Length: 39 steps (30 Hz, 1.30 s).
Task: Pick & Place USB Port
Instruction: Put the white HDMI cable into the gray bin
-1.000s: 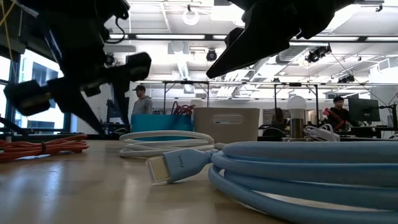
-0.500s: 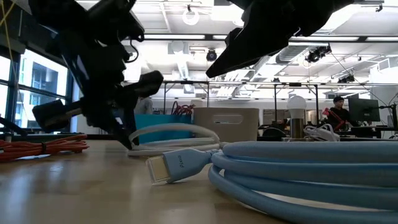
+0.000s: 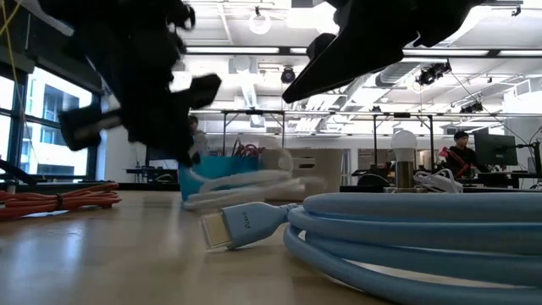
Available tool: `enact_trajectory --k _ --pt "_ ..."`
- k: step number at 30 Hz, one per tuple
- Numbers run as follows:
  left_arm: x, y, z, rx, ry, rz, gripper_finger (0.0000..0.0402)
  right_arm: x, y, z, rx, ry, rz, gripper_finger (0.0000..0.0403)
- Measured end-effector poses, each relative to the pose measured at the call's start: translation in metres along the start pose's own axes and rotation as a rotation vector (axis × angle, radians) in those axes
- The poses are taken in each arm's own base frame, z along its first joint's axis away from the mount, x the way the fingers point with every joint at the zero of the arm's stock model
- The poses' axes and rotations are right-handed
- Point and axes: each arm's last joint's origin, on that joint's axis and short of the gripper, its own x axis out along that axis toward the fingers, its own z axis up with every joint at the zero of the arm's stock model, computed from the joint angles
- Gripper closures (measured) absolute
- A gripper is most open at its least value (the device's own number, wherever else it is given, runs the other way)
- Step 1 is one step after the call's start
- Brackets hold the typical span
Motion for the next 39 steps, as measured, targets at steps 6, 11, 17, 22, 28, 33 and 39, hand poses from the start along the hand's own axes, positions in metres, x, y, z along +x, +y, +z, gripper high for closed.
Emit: enact_trajectory --k 6,11,17,22,28,33,39 --pt "-0.032 -0.001 0.023 0.004 -0.154 0.031 0.0394 -0.001 0.004 0.000 -0.020 -0.006 -0.004 0.0148" --pt "-0.061 -0.004 0.032 -0.004 -0.180 0.103 0.0394 -0.002 0.009 0.003 -0.055 -0.037 -0.015 0.0148" --pt "-0.080 -0.011 0.035 -0.032 -0.147 0.149 0.0394 -0.013 0.021 0.011 -0.107 -0.100 -0.041 0.0148" --pt "-0.083 -0.016 0.041 -0.021 -0.179 0.140 0.0394 -0.036 0.033 0.022 -0.194 -0.164 -0.167 0.0149" --pt "-0.085 -0.016 0.046 -0.021 -0.240 0.135 0.0394 -0.047 0.038 0.025 -0.298 -0.169 -0.275 0.0148" --pt "-0.085 -0.016 0.049 -0.020 -0.278 0.127 0.0394 -0.045 0.031 0.025 -0.302 -0.159 -0.300 0.0148" --pt "-0.086 -0.015 0.051 -0.025 -0.316 0.112 0.0394 -0.045 0.030 0.025 -0.349 -0.148 -0.318 0.0149"
